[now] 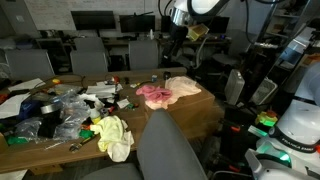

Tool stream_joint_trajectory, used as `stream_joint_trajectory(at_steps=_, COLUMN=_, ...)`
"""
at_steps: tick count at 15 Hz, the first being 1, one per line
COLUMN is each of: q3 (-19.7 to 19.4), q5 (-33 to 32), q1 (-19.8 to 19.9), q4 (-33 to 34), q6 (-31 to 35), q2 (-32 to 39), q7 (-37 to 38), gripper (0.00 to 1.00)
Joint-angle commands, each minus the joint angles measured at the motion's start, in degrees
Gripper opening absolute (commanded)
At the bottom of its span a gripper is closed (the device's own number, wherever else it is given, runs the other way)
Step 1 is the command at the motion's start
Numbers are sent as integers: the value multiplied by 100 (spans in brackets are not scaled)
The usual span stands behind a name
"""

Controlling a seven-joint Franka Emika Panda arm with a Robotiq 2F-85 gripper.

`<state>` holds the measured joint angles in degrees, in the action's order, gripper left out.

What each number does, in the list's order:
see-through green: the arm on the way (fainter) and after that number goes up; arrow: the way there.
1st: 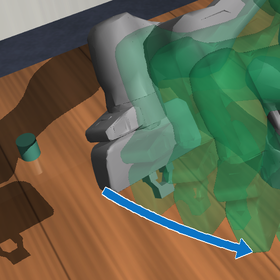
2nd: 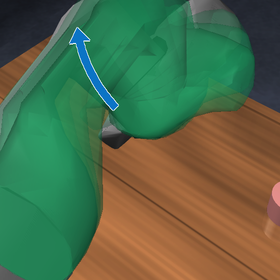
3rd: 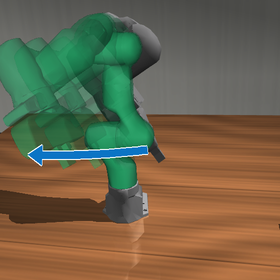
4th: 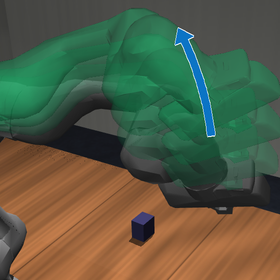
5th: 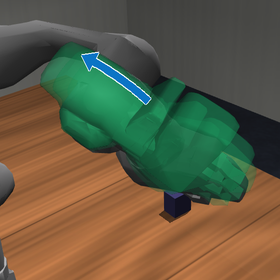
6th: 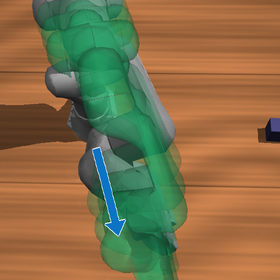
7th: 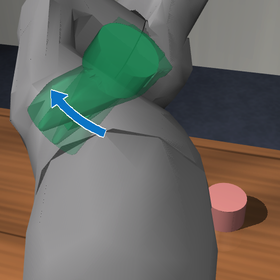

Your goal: Hang the shirts on the box on the back of the chair

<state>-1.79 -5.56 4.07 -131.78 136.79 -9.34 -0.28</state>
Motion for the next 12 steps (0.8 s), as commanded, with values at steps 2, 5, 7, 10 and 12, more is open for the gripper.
stream_joint_trajectory(at_steps=2, q3=-96, q5=-219, q1=110, q4=784, q6=-68, q2=1068, q7=564, gripper=100)
stream_joint_trajectory(at_steps=5, q3=-128, q5=19, q1=56, q4=1069, q6=20, q2=1515, q7=480, gripper=100)
stream_joint_trajectory(at_steps=7, q3=-125, q5=208, q1=61, q4=1281, q6=58, q2=1819, q7=347, gripper=100)
stream_joint_trajectory(at_steps=10, q3=-147, q5=497, q1=134, q4=1608, q6=15, q2=2320, q7=227, gripper=100)
stream_joint_trajectory(at_steps=12, q3=-178, q5=628, q1=196, q4=1801, q6=-29, q2=2670, q7=186, gripper=100)
